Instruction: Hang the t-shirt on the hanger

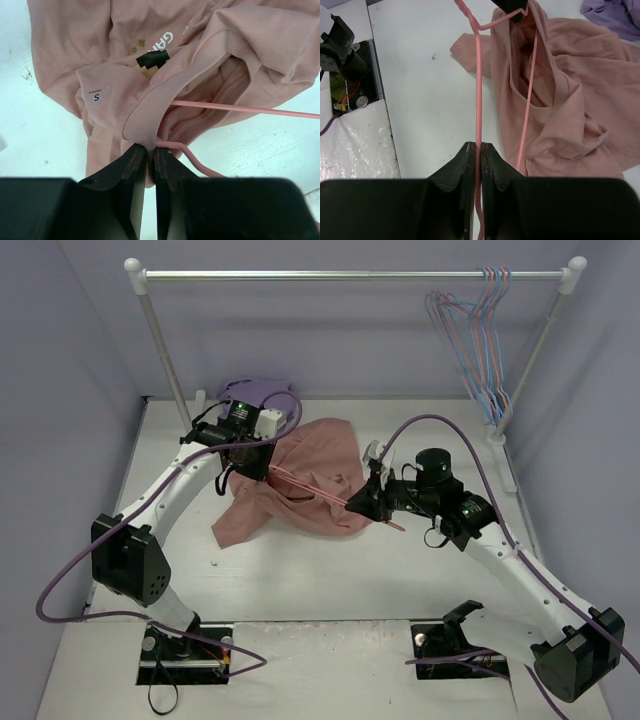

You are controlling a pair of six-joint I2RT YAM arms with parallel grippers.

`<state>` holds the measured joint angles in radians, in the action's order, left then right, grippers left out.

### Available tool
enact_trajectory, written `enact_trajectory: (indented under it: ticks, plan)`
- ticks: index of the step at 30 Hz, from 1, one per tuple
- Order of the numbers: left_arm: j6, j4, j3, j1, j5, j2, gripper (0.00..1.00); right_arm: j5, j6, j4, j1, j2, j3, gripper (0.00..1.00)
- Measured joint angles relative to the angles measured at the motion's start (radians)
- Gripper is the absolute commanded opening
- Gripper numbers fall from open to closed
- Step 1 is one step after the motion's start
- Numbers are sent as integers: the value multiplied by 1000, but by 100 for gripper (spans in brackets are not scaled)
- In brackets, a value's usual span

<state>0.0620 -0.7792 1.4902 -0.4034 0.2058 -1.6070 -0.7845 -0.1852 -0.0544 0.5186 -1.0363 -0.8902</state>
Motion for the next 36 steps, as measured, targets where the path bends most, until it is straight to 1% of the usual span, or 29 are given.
enact_trajectory:
  ticks: [6, 7, 8, 9, 14, 18, 21, 25, 29, 33, 36]
  plan:
    - [-3, -8, 12, 6, 3, 11, 14, -19, -4, 31, 0, -25, 14, 0]
    - [-3, -8, 12, 6, 3, 13, 12, -22, -3, 39, 0, -24, 20, 0]
    - [-3, -8, 12, 7, 3, 18, 8, -27, -3, 53, 0, -23, 29, 0]
    - [-3, -8, 12, 10, 2, 23, 0, -31, -2, 63, 0, -22, 38, 0]
    - [-6, -10, 17, 13, -19, 49, 0, -74, 1, 86, 0, -31, 62, 0]
    - [-8, -20, 58, 17, -30, 51, 0, -107, 2, 102, 0, -42, 63, 0]
    - [-8, -31, 92, 18, -16, 52, 0, -118, 14, 128, 0, -42, 64, 0]
    - [0, -59, 142, 18, 24, 51, 0, -122, 48, 204, 0, -43, 65, 0]
    - [22, -120, 262, 16, 56, 42, 0, -110, 69, 293, 0, -43, 65, 0]
    - [43, -168, 484, 6, 60, 10, 0, -101, 81, 382, -1, -51, 52, 0]
    - [56, -181, 638, 1, 71, -3, 0, -120, 97, 452, -1, -106, -20, 0]
